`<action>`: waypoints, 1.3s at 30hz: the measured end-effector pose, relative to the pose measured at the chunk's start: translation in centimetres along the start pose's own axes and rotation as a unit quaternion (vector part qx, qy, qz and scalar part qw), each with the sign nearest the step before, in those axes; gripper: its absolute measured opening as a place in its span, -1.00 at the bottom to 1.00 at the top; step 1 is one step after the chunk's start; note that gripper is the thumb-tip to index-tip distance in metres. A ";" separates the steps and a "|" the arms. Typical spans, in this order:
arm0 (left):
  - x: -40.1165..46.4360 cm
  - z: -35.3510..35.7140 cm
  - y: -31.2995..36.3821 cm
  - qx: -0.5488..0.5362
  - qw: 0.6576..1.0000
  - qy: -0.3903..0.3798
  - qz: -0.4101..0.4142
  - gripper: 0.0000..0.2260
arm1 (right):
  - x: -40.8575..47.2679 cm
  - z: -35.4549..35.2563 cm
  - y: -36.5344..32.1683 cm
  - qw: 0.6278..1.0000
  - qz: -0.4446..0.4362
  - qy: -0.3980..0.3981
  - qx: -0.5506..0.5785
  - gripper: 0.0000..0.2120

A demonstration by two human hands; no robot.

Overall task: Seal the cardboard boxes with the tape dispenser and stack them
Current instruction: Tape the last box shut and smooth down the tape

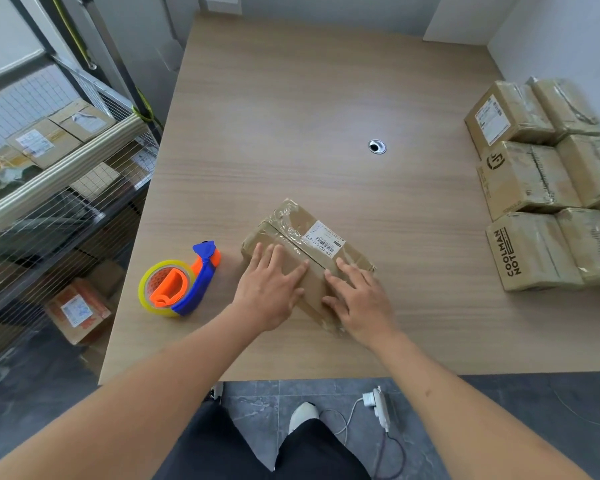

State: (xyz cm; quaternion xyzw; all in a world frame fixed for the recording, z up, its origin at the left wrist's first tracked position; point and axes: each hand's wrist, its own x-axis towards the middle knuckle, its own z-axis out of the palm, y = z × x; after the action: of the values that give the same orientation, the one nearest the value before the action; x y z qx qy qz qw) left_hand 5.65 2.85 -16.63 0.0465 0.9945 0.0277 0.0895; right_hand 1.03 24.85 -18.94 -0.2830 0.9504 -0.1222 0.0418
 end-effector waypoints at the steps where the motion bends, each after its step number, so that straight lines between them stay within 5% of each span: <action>1: 0.3 0.0 -0.5 0.009 1.000 -0.010 0.002 -0.47 | 0.0 0.2 -0.5 1.000 0.008 0.001 -0.007 -0.50; 6: 1.2 -0.3 -1.9 0.017 0.999 -0.031 -0.016 -0.50 | 0.2 1.2 -3.9 0.997 0.075 0.019 -0.030 -0.44; 10: 1.5 -0.6 -1.7 -0.100 0.994 0.018 -0.050 -0.53 | 1.8 0.5 -6.4 0.990 0.137 0.015 -0.041 -0.52; 14: -0.9 0.8 -1.3 -0.166 0.984 0.062 0.025 -0.66 | 2.8 -0.4 -6.6 0.986 0.157 -0.007 -0.056 -0.48; 17: -2.4 1.5 -1.3 -0.188 0.981 0.029 0.036 -0.50 | 2.8 -0.4 -7.1 0.985 0.167 -0.004 -0.045 -0.48; 22: -3.2 1.7 -1.6 -0.181 0.983 0.007 0.024 -0.29 | 1.6 -1.2 -6.4 0.993 0.112 -0.037 -0.016 -0.45; 28: -3.9 1.2 -0.2 -0.214 0.977 -0.005 -0.001 0.03 | 0.7 -3.7 -3.3 0.990 0.009 -0.141 -0.008 -0.16; 39: -3.7 2.3 0.6 -0.174 0.981 0.080 -0.010 -0.20 | 0.9 -1.9 -2.5 0.997 -0.029 -0.061 -0.042 -0.26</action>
State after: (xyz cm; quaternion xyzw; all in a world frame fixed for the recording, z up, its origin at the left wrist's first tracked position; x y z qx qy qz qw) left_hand 9.76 3.15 -18.18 0.0175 0.9789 0.2030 0.0165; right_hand 1.35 22.75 -16.53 -0.3186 0.9418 -0.0662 0.0843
